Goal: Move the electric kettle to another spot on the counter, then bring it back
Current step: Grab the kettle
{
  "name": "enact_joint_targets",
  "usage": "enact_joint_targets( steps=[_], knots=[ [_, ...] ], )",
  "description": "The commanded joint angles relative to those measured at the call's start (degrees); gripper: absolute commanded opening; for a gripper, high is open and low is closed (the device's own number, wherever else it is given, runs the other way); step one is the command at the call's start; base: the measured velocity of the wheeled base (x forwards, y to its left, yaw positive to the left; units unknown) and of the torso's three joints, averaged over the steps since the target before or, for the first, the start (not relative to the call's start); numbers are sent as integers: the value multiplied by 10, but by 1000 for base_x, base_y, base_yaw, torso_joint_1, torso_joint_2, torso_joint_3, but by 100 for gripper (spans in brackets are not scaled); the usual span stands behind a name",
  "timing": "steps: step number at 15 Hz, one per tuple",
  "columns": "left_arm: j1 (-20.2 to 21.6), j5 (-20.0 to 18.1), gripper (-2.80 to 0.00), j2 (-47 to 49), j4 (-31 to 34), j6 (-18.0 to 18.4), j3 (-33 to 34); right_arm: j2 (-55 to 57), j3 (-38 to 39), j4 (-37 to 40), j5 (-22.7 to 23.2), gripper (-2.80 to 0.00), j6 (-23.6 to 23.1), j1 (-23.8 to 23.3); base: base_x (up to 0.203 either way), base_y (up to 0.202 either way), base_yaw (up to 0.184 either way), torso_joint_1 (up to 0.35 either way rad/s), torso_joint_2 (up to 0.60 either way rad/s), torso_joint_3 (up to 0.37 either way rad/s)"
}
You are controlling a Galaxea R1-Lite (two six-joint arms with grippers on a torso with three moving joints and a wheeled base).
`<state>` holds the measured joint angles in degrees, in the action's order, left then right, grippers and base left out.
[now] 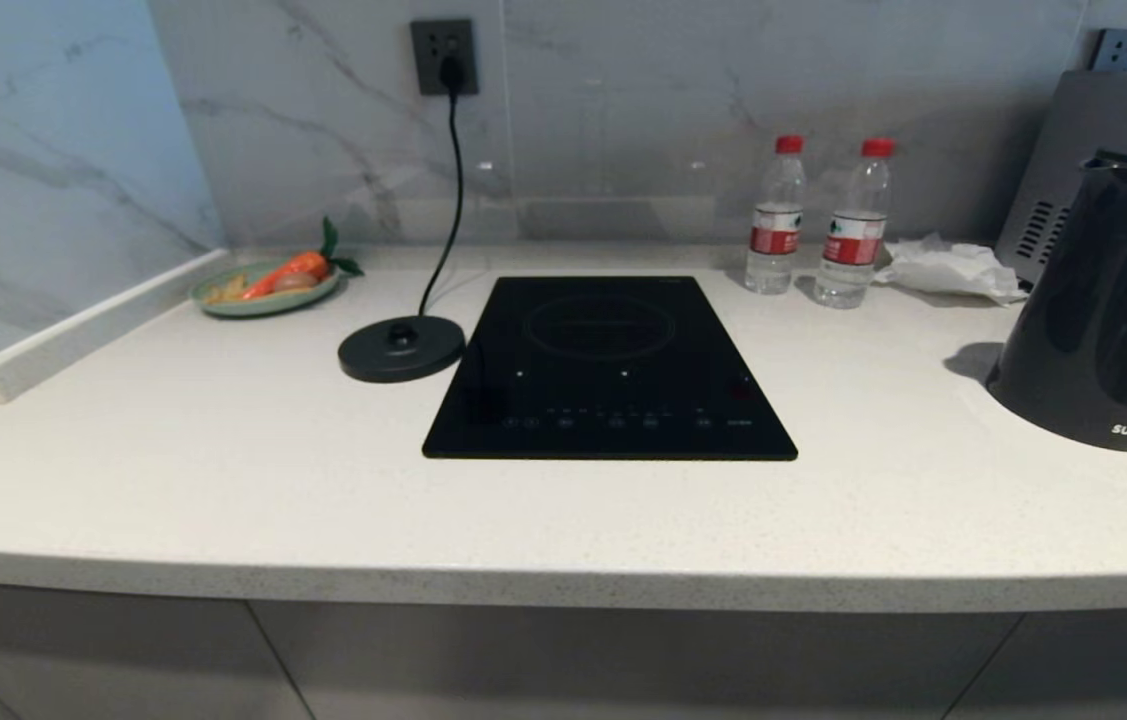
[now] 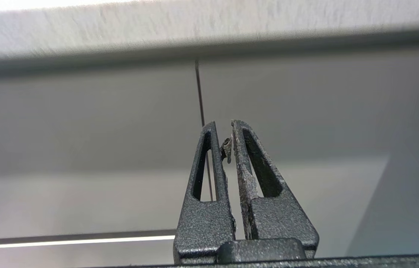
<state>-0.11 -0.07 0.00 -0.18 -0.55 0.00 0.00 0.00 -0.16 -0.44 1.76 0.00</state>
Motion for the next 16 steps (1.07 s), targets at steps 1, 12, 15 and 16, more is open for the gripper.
enact_joint_targets(
  steps=[1,12,15,16],
  knots=[
    [-1,0,-280,-1,0,-1,2,0,0,0,0,-280,0,0,0,0,0,41,-442,-388],
    [-1,0,-280,0,0,-1,2,0,0,0,0,-280,0,1,0,0,0,122,-494,-378],
    [-1,0,-280,0,0,-1,2,0,0,1,0,-280,0,0,0,0,0,186,-554,-375],
    [-1,0,-280,0,0,-1,2,0,0,0,0,-280,0,0,0,0,0,190,-571,-374]
  ],
)
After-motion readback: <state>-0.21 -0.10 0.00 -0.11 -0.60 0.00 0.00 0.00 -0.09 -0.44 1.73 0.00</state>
